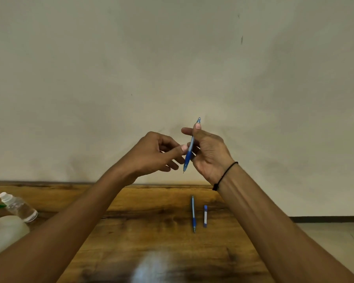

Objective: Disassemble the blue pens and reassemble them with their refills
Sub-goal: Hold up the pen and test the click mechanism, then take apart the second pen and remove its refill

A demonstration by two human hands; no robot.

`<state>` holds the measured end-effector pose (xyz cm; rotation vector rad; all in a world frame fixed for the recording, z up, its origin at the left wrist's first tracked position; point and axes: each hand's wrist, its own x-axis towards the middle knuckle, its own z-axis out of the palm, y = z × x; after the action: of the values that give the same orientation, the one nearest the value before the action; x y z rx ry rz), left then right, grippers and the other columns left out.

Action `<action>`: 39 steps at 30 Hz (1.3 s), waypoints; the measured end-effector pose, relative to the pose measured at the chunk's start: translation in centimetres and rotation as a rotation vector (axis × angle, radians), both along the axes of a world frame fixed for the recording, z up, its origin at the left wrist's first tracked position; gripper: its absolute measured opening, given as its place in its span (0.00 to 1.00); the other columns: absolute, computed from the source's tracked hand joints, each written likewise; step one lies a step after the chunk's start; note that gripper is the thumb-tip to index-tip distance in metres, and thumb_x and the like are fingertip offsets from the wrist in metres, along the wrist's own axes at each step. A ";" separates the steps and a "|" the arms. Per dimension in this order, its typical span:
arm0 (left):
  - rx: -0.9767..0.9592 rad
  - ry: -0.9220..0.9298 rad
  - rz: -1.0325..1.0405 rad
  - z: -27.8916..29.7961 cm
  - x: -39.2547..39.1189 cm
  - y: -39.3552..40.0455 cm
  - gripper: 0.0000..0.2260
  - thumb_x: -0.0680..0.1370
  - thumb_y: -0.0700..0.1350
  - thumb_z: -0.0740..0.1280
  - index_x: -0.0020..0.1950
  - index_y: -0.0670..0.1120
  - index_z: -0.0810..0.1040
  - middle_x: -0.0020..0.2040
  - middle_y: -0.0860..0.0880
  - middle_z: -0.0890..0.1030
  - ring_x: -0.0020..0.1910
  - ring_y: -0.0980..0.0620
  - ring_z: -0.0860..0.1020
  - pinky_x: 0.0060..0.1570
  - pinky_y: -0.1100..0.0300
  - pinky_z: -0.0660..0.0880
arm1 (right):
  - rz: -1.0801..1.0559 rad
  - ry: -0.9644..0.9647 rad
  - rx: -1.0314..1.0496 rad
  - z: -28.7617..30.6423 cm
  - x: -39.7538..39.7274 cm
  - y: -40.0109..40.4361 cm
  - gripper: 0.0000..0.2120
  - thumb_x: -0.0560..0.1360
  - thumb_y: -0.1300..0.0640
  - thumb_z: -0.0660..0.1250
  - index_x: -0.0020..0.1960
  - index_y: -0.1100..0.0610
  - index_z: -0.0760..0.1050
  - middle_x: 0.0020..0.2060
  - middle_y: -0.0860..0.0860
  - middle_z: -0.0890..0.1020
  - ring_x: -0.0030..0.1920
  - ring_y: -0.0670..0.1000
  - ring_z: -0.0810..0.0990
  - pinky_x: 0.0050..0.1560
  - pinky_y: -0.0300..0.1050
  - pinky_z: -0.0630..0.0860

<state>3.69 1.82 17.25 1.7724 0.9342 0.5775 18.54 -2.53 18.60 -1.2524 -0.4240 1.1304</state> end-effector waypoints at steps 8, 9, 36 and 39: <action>-0.135 0.021 0.041 -2.1 0.4 0.0 0.05 0.78 0.45 0.76 0.50 0.44 0.88 0.40 0.48 0.89 0.40 0.51 0.89 0.39 0.61 0.84 | 0.101 -0.131 -0.047 -2.7 0.4 -0.4 0.12 0.81 0.60 0.70 0.57 0.69 0.82 0.53 0.59 0.86 0.48 0.55 0.80 0.50 0.50 0.84; -0.144 0.033 0.052 -2.3 0.4 0.0 0.05 0.78 0.45 0.76 0.50 0.44 0.88 0.39 0.48 0.89 0.40 0.51 0.89 0.39 0.60 0.84 | 0.124 -0.192 -0.076 -3.1 0.4 -0.4 0.12 0.80 0.62 0.71 0.58 0.69 0.81 0.55 0.62 0.85 0.47 0.55 0.82 0.50 0.50 0.85; 0.293 0.783 0.003 -7.7 0.4 2.3 0.13 0.77 0.60 0.73 0.53 0.53 0.86 0.52 0.51 0.87 0.52 0.49 0.83 0.44 0.56 0.73 | 0.459 -1.129 -0.650 -22.4 0.0 1.7 0.14 0.75 0.58 0.76 0.55 0.61 0.77 0.50 0.59 0.85 0.49 0.61 0.85 0.51 0.57 0.85; 0.302 0.772 0.002 -7.9 0.5 2.2 0.13 0.78 0.59 0.73 0.54 0.52 0.86 0.52 0.51 0.87 0.48 0.51 0.82 0.41 0.56 0.71 | 0.503 -1.170 -0.665 -23.5 0.0 1.5 0.16 0.75 0.55 0.77 0.57 0.60 0.76 0.51 0.59 0.84 0.51 0.59 0.84 0.51 0.52 0.83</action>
<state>4.14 4.05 9.39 2.3248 1.4163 0.0024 18.57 -1.01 -4.90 -2.4596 -1.3609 0.8382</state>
